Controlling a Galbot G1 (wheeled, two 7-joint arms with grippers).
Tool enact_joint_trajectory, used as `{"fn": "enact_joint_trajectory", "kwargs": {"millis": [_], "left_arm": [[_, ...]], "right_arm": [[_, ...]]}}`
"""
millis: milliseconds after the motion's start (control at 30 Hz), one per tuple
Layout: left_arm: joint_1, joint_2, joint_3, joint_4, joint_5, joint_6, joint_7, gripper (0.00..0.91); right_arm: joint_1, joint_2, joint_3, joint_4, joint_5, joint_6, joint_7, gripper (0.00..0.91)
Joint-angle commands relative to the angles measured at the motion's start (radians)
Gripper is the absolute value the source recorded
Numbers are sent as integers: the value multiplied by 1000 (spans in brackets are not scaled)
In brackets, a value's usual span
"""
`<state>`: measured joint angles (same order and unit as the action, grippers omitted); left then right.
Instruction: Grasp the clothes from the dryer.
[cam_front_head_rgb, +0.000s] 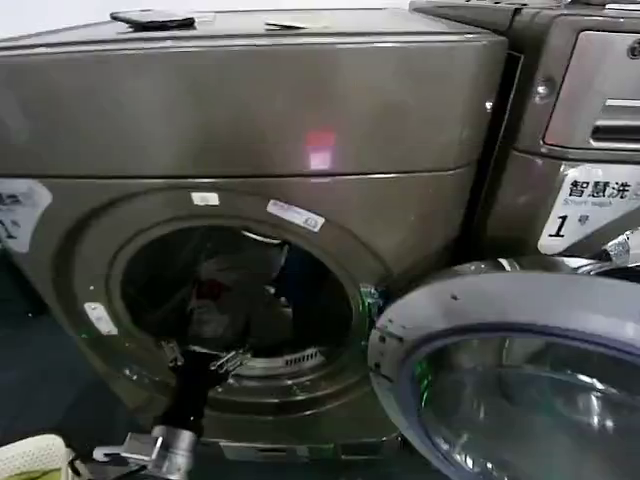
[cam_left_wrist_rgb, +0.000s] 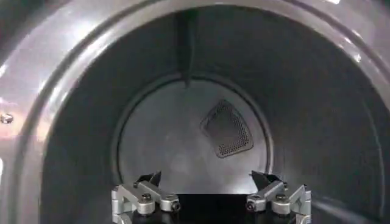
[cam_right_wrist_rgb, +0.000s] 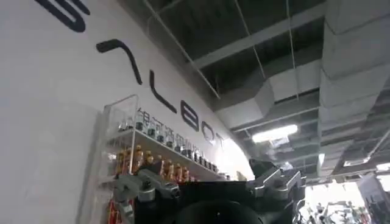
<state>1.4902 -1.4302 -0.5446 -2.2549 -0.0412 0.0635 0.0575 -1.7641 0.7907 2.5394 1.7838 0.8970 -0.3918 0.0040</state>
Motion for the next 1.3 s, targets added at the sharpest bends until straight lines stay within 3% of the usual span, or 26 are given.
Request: {"fn": "enact_joint_trajectory", "kwargs": {"millis": [33, 367, 900, 1300], "left_arm": [[-10, 0, 1, 9, -2, -1, 1, 907], [-137, -12, 0, 125, -29, -2, -10, 907], [-697, 9, 67, 725, -104, -42, -11, 907], [-1010, -22, 105, 1152, -70, -91, -9, 907]], "right_arm": [[-3, 2, 5, 1, -1, -2, -3, 907], [-22, 4, 24, -1, -47, -19, -7, 907], [-68, -4, 88, -5, -43, -17, -10, 907], [-88, 2, 117, -17, -21, -17, -8, 907]]}}
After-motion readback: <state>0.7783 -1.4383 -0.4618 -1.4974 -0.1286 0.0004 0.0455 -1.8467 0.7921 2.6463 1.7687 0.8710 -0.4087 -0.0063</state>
